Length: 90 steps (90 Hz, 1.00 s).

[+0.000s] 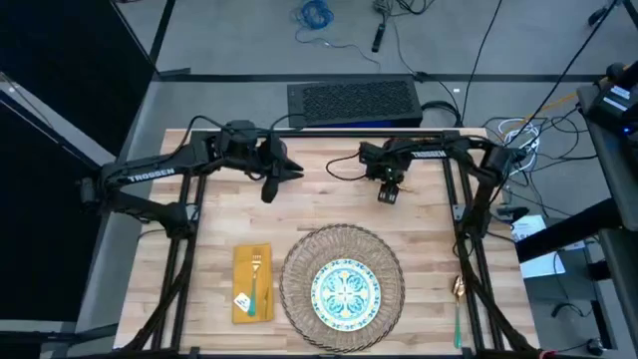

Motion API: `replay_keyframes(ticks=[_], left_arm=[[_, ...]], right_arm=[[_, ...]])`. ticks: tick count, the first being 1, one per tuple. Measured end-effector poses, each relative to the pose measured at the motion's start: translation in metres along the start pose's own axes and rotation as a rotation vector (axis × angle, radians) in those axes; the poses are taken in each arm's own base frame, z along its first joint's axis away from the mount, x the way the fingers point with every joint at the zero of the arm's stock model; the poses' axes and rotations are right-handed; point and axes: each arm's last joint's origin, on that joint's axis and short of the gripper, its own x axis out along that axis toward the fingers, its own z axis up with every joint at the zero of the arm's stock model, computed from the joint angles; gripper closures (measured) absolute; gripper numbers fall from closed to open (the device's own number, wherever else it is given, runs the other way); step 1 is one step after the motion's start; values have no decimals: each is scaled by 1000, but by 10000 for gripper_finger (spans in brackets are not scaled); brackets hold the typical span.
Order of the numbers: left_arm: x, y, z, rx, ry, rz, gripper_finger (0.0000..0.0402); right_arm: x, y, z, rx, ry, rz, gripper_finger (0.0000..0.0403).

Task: Set table place
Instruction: Put the gold knife to the right of the brown placemat

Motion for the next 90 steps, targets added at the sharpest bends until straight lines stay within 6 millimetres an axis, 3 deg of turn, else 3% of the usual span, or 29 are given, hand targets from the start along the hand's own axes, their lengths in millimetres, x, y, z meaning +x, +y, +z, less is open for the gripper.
replay_keyframes(ticks=[18,40,55,79,90], left_arm=[[0,0,0,12,0,0,333],[0,0,0,26,0,1,333],[0,0,0,27,-1,1,333],[0,0,0,24,3,1,333],[0,0,0,24,3,1,333]], right_arm=[[4,-12,-6,74,19,43,234],[14,-9,-14,174,20,94,241],[16,-7,-14,219,21,100,282],[17,-6,-14,247,17,115,383],[15,-5,-14,247,11,114,394]])
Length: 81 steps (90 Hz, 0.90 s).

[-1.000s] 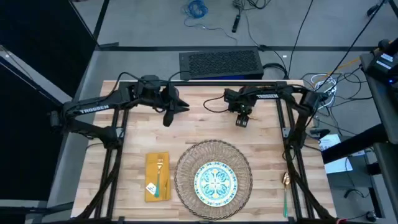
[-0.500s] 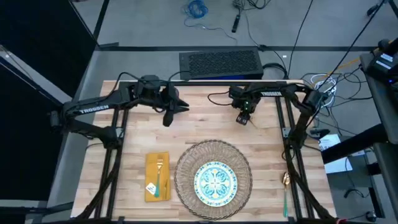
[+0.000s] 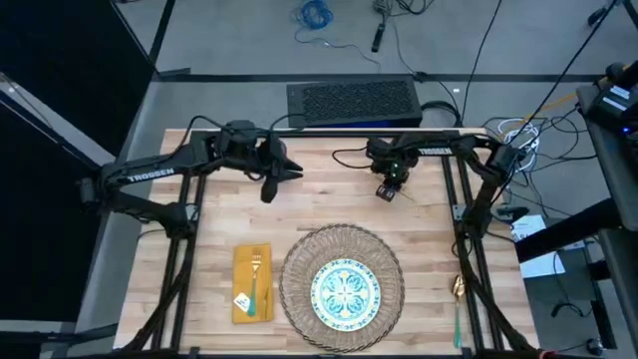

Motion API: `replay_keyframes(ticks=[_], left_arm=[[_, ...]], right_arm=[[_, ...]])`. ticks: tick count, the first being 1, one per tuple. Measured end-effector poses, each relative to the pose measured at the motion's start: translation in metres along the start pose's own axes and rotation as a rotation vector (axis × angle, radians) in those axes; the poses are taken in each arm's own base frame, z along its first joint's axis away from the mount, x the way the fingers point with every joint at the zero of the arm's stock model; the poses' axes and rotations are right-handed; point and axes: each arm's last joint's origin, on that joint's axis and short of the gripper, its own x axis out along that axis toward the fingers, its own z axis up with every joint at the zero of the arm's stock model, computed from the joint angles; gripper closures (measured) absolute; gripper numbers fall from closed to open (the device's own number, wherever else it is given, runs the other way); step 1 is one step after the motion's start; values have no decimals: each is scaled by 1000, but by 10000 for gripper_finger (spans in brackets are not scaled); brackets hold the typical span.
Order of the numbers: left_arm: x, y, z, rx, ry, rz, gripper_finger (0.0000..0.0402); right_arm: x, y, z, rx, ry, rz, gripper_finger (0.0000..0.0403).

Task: Set table place
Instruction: Put the gold knife to the right of the brown placemat

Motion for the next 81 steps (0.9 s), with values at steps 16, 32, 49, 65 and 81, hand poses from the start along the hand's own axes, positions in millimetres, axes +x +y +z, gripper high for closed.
replay_keyframes(ticks=[16,32,49,65,81], left_arm=[[0,0,0,1,0,0,333],[0,0,0,2,-3,0,333],[0,0,0,0,0,-1,333],[0,0,0,-1,3,-1,333],[0,0,-2,-6,18,-4,333]], right_arm=[[-19,2,-3,15,-11,-5,400],[-52,14,-11,57,-54,3,401],[-80,42,-33,173,-66,26,402],[-100,86,-67,230,-73,36,402],[-112,136,-112,316,-93,65,403]])
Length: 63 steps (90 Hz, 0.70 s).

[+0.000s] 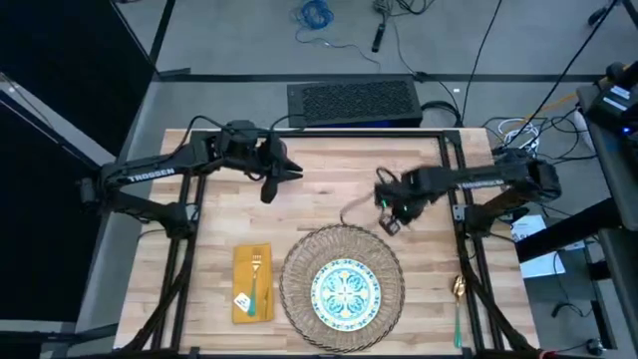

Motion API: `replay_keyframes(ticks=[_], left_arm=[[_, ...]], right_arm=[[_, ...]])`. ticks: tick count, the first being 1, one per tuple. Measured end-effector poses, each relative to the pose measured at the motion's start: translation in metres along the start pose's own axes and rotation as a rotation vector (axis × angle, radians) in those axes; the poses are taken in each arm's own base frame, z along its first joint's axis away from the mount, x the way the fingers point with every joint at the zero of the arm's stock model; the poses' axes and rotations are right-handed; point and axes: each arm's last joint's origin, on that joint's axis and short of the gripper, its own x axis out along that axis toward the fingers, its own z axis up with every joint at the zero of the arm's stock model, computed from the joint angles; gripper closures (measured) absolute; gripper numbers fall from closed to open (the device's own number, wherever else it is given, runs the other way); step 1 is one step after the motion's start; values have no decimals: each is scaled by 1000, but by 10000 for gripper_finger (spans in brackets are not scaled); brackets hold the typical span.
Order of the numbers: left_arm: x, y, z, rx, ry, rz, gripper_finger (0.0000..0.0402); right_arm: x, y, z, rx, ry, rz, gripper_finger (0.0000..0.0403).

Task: Set table place
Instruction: Put the gold knife to the right of the brown placemat

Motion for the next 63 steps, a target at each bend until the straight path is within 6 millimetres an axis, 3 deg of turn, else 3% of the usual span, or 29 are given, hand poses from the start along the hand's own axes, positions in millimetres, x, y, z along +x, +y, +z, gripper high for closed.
replay_keyframes(ticks=[19,36,49,63], left_arm=[[0,0,0,0,1,-5,333],[0,0,0,21,3,-5,333],[0,0,-1,33,13,-6,333],[0,0,-2,50,23,-7,333]], right_arm=[[0,35,-66,160,-15,44,403],[14,65,-109,333,-45,127,403],[40,88,-131,431,-24,134,403],[68,104,-140,483,-12,102,403]])
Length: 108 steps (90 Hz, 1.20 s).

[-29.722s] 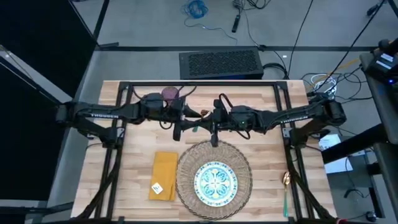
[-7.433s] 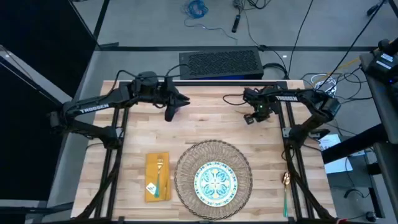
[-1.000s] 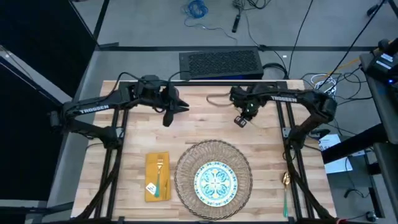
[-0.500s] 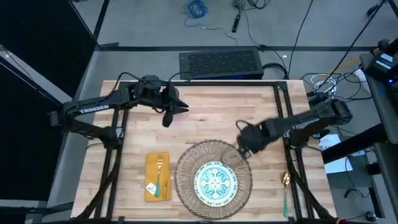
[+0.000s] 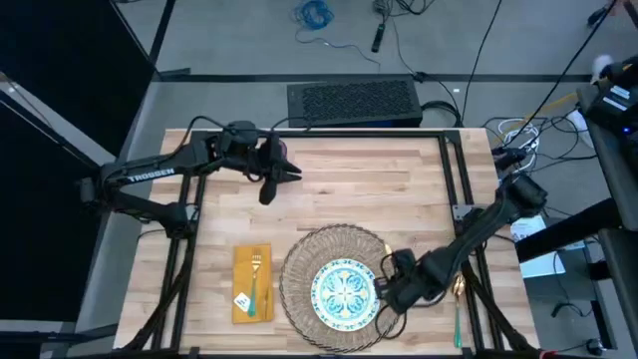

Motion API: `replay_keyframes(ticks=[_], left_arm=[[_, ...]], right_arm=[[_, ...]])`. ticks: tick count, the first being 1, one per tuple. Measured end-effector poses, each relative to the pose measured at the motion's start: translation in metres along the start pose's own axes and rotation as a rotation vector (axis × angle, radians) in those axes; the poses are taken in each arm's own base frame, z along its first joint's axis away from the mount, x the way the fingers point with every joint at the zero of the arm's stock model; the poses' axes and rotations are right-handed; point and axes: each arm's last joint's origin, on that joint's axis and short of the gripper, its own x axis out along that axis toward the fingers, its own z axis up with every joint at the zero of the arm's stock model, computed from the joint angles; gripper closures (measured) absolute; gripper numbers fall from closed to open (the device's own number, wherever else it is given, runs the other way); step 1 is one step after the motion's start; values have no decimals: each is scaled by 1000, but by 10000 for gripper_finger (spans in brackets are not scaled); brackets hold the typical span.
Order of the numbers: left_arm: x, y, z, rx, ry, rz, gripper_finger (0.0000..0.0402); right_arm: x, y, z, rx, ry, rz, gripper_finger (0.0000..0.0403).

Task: Set table place
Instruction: Put the gold knife to the right of the brown placemat

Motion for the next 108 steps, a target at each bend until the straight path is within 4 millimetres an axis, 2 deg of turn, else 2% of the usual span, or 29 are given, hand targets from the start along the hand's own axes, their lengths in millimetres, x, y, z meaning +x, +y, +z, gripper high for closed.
replay_keyframes(ticks=[14,50,69,96,108], left_arm=[[0,0,0,0,0,-11,333],[0,-2,-3,6,22,-47,333],[0,-2,-2,9,17,-46,333],[0,-2,-2,7,18,-47,333],[0,-2,-3,5,21,-48,333]], right_arm=[[10,-1,-1,37,14,-69,403],[10,-5,-3,106,145,-192,403],[11,-9,-1,122,148,-247,403],[38,-18,10,145,188,-219,403],[43,-22,13,146,182,-224,403]])
